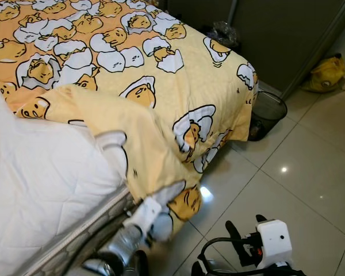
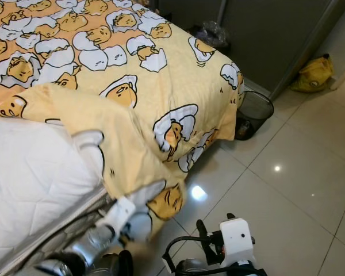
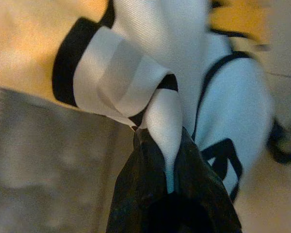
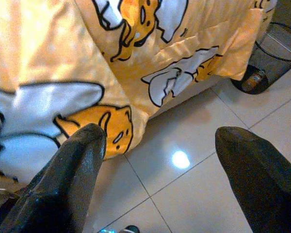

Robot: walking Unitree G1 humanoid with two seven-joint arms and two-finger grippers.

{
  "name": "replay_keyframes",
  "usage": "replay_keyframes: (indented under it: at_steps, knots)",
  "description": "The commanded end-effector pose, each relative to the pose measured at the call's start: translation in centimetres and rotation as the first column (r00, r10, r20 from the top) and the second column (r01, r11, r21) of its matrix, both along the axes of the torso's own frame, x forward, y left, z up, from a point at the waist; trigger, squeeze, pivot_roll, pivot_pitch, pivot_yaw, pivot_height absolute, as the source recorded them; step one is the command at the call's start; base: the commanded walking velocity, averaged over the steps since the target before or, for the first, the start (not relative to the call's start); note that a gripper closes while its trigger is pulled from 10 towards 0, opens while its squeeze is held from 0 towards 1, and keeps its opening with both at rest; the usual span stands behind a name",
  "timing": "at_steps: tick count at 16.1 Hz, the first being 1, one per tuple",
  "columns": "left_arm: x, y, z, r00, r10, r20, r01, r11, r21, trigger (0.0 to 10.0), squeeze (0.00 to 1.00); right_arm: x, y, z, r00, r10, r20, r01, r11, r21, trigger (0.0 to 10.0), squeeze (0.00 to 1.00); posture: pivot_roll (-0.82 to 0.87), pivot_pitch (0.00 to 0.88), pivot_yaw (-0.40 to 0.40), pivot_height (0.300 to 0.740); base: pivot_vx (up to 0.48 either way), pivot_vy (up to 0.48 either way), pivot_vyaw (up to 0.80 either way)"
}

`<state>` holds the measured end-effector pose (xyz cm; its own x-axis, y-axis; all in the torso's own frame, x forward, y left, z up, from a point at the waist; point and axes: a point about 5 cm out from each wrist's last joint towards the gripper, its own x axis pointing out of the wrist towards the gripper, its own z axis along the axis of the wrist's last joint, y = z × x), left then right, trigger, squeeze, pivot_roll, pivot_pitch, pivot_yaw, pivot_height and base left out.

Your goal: Clean up the room

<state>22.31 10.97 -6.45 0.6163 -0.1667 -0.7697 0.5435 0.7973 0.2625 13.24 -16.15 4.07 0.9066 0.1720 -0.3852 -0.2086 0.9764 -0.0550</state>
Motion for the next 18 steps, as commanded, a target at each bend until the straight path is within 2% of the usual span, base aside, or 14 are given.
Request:
replay_keyframes:
  at_steps: [1,2,3,4,5,6,7,12,17,18]
  knots:
    - [-2.4,-1.6,-1.3,0.993,-0.043,-0.11,0.038,0.998,-0.045,0.0,0.0,-0.2,-0.2,-0.3,1.0,0.009,-0.011,-0.009,1.0,-0.015,10.0,0.0,-0.18,0.103,-0.021,0.74,0.0,0.0,0.0]
    - [-3.5,-2.3,-1.7,0.986,-0.059,-0.158,0.049,0.996,-0.07,0.0,0.0,-0.1,-0.3,-0.3,1.0,0.013,-0.012,-0.013,1.0,-0.017,10.0,0.0,-0.18,0.103,-0.026,0.74,0.0,0.0,0.0]
    - [-4.0,-2.7,-1.9,0.981,-0.063,-0.183,0.048,0.995,-0.083,0.0,0.0,-0.1,-0.4,-0.3,1.0,0.015,-0.012,-0.016,1.0,-0.018,10.0,0.0,-0.18,0.102,-0.028,0.74,0.0,0.0,0.0]
    - [-4.2,-2.9,-2.0,0.98,-0.058,-0.19,0.041,0.995,-0.096,0.0,0.0,-0.1,-0.3,-0.3,1.0,0.02,-0.013,-0.021,1.0,-0.02,10.0,0.0,-0.18,0.103,-0.03,0.74,0.0,0.0,0.0]
    - [-4.1,-3.3,-1.8,0.982,-0.09,-0.168,0.074,0.992,-0.101,0.0,0.0,0.0,-0.4,-0.4,1.0,0.025,-0.014,-0.025,0.999,-0.021,10.0,0.0,-0.18,0.101,-0.037,0.74,0.0,0.0,0.0]
    - [-3.6,-3.4,-1.6,0.986,-0.098,-0.137,0.088,0.993,-0.08,0.5,0.0,0.1,-0.4,-0.4,1.0,0.028,-0.013,-0.029,0.999,-0.021,10.0,0.0,-0.17,0.1,-0.04,0.74,0.0,0.0,0.0]
    - [-2.8,-3.4,-1.1,0.993,-0.07,-0.095,0.063,0.995,-0.076,10.0,0.0,0.2,-0.4,-0.4,0.999,0.036,-0.012,-0.036,0.999,-0.021,10.0,0.0,-0.17,0.1,-0.042,0.74,0.0,0.0,0.0]
    - [-2.1,-3.3,-0.7,0.998,-0.024,-0.06,0.018,0.994,-0.105,10.0,0.0,0.4,-0.3,-0.4,0.999,0.051,-0.01,-0.051,0.999,-0.019,10.0,0.0,-0.16,0.097,-0.049,0.74,0.0,0.0,0.0]
    - [-2.9,-3.8,-1.1,0.997,-0.034,-0.07,0.027,0.995,-0.091,10.0,0.0,0.4,-0.5,-0.5,0.998,0.057,-0.014,-0.058,0.998,-0.021,10.0,0.0,-0.17,0.099,-0.053,0.74,-0.432,0.0,0.0]
    - [-2.9,-4.0,-1.0,0.997,-0.029,-0.072,0.021,0.994,-0.108,10.0,0.0,0.3,-0.5,-0.5,0.998,0.059,-0.015,-0.059,0.998,-0.021,10.0,0.0,-0.17,0.099,-0.053,0.74,0.0,0.0,0.0]
